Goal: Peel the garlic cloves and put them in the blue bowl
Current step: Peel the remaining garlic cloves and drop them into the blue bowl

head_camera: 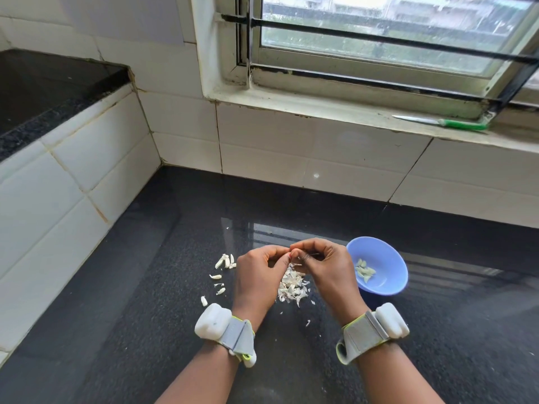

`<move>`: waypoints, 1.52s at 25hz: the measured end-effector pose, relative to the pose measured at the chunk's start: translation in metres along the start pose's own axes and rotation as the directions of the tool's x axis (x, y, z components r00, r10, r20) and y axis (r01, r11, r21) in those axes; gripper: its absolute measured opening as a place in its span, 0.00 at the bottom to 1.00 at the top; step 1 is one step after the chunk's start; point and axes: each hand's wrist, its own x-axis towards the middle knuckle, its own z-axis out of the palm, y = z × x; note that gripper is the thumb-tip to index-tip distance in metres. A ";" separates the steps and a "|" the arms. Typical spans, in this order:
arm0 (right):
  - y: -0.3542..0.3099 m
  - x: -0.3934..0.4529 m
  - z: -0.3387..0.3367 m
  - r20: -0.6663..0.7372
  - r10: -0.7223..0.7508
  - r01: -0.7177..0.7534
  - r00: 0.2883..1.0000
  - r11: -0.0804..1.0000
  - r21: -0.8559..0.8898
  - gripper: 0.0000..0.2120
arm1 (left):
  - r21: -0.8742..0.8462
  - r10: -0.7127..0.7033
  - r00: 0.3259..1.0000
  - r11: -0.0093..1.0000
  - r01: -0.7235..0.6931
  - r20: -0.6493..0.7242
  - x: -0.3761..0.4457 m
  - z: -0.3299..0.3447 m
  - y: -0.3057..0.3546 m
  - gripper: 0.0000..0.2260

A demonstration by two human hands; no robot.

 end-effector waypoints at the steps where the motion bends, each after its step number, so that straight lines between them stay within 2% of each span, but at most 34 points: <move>1: 0.000 0.001 0.000 -0.015 0.012 -0.011 1.000 0.999 0.031 0.07 | 0.021 0.019 1.000 1.000 -0.020 0.006 0.000 -0.001 0.002 0.03; 5: 0.002 -0.002 -0.001 0.019 0.039 -0.041 0.999 0.990 0.133 0.07 | 0.020 -0.002 1.000 1.000 0.002 0.015 0.001 -0.001 0.003 0.04; 23: 0.003 -0.005 -0.007 0.176 0.077 -0.120 0.981 0.960 0.254 0.11 | 0.072 -0.052 0.999 0.996 0.052 -0.009 0.001 -0.001 0.004 0.03; 26: 0.002 -0.005 -0.007 0.180 0.071 -0.121 0.981 0.951 0.286 0.14 | 0.057 -0.060 0.998 0.997 0.061 -0.013 0.001 -0.001 0.004 0.03; 31: 0.006 -0.004 -0.007 0.183 0.092 -0.135 0.979 0.962 0.239 0.11 | 0.070 -0.065 0.998 0.995 0.067 -0.020 0.002 -0.001 0.004 0.03; 38: 0.009 -0.003 -0.009 0.114 0.173 -0.203 0.978 0.902 0.381 0.09 | 0.111 -0.065 0.998 0.992 0.063 0.014 0.002 0.001 -0.001 0.07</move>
